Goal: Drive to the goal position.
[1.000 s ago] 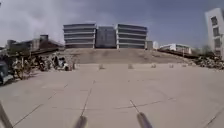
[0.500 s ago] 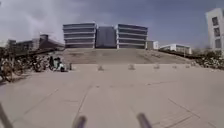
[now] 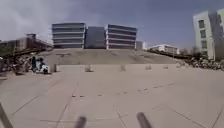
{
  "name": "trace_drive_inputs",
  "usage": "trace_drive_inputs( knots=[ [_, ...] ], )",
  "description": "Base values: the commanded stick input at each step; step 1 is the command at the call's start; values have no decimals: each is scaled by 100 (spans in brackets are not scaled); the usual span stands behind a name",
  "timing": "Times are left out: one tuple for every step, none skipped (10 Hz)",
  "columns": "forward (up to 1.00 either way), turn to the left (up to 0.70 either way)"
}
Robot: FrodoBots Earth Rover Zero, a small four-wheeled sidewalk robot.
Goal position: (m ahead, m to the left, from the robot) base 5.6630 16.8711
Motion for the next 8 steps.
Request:
trace_drive_inputs(
  knots=[
    [100,0],
    [100,0],
    [100,0],
    [100,0],
    [100,0],
    [100,0],
    [100,0],
    [100,0]
  ],
)
